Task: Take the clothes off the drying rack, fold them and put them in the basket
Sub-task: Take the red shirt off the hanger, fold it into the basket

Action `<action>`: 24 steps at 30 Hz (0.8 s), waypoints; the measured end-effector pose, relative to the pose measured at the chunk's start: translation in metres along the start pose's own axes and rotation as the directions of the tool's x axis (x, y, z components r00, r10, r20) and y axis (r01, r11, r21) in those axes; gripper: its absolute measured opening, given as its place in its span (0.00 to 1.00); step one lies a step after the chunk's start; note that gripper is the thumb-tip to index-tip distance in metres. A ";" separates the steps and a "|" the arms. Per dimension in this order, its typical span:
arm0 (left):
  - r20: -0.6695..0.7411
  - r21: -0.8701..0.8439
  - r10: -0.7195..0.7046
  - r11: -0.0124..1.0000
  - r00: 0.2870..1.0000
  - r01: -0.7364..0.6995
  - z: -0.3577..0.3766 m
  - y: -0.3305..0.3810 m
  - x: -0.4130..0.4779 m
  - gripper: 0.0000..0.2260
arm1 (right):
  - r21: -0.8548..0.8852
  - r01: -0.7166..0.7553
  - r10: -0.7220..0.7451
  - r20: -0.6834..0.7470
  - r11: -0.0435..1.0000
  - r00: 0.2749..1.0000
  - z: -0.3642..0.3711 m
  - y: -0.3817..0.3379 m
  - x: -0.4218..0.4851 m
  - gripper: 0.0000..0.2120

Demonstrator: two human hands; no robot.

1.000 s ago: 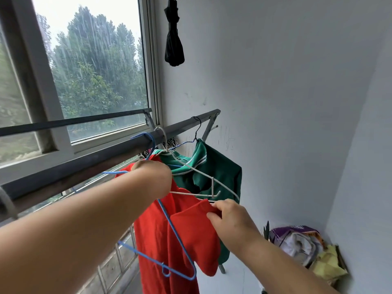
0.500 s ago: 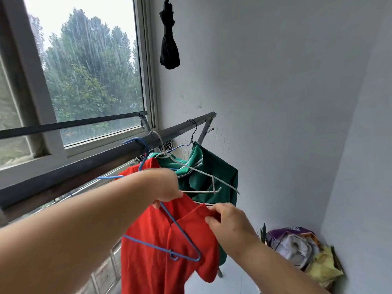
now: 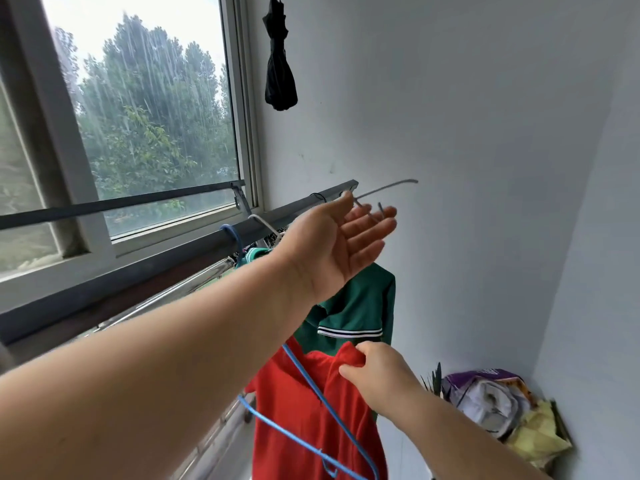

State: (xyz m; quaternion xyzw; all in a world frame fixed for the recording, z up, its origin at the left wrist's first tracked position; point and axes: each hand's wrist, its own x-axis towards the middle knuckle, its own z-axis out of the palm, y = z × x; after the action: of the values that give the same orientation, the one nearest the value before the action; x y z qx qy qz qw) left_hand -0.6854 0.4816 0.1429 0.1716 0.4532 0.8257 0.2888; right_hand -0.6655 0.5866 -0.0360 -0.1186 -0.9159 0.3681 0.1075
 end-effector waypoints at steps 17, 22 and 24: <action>-0.045 -0.001 0.083 0.997 0.996 -0.083 0.020 0.013 -0.008 0.14 | -0.110 -0.078 0.082 0.028 0.991 0.996 -0.012 0.027 -0.007 0.06; -0.050 0.005 0.082 0.997 0.995 -0.082 0.020 0.014 -0.015 0.14 | -0.200 -0.076 0.085 0.036 0.977 0.996 -0.012 0.026 -0.012 0.08; -0.046 -0.003 0.088 0.996 0.995 -0.088 0.020 0.016 -0.017 0.14 | -0.127 -0.096 0.084 -0.092 0.987 0.992 -0.018 0.026 -0.012 0.10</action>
State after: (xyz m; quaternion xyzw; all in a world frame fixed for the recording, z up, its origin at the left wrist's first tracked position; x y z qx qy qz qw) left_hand -0.6661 0.4770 0.1664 0.1717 0.4496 0.8425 0.2422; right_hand -0.6453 0.6128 -0.0426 -0.1824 -0.9263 0.3063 0.1221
